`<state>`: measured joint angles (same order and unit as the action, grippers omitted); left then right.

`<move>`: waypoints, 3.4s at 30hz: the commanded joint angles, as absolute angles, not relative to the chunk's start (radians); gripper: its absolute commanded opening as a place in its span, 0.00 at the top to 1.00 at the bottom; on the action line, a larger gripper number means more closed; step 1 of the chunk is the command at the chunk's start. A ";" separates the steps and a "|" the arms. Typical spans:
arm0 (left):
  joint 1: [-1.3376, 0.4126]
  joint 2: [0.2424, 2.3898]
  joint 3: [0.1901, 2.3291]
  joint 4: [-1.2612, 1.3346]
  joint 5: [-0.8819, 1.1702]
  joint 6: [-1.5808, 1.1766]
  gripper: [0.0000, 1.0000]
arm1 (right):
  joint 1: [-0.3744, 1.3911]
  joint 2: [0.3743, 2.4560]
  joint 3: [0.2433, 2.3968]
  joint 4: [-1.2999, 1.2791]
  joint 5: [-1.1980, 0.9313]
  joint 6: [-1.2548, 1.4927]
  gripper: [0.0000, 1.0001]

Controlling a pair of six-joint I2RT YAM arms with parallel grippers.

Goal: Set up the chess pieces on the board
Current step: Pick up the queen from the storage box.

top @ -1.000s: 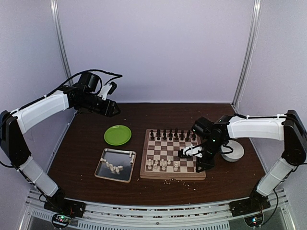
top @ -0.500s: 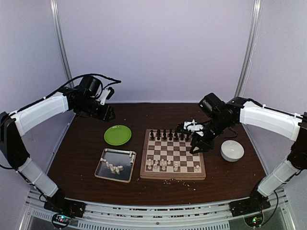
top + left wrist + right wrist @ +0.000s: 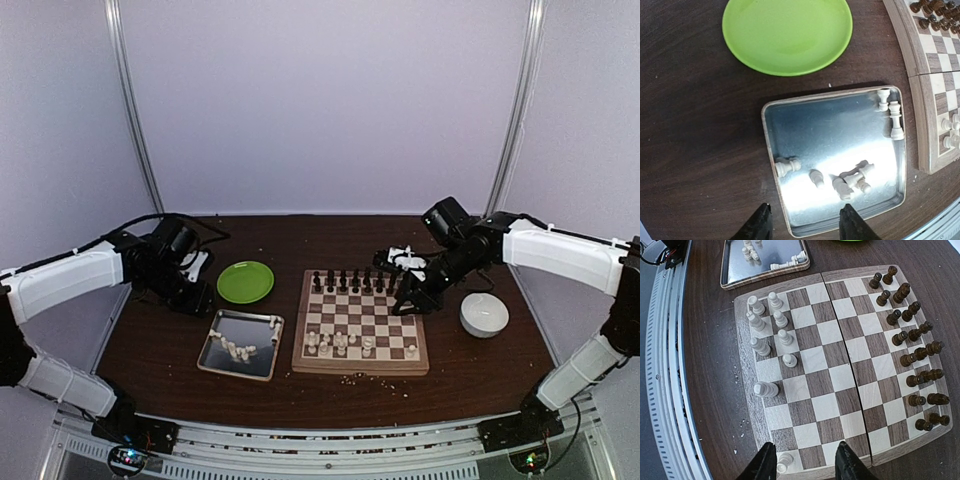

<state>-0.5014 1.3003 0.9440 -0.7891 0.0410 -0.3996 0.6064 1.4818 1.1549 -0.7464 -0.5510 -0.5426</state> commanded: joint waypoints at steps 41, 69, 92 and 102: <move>-0.789 1.883 1.236 -0.690 0.012 -0.321 0.56 | 0.607 1.444 1.132 -0.753 -0.516 -0.574 0.59; -0.781 1.824 1.206 -0.670 0.037 -0.403 0.72 | 0.607 1.477 1.141 -0.779 -0.521 -0.584 0.59; -0.786 1.907 1.193 -0.707 -0.001 -0.360 0.71 | 0.607 1.496 1.149 -0.793 -0.529 -0.592 0.59; -0.785 1.796 1.189 -0.737 -0.035 -0.302 0.91 | 0.608 1.507 1.150 -0.792 -0.538 -0.586 0.59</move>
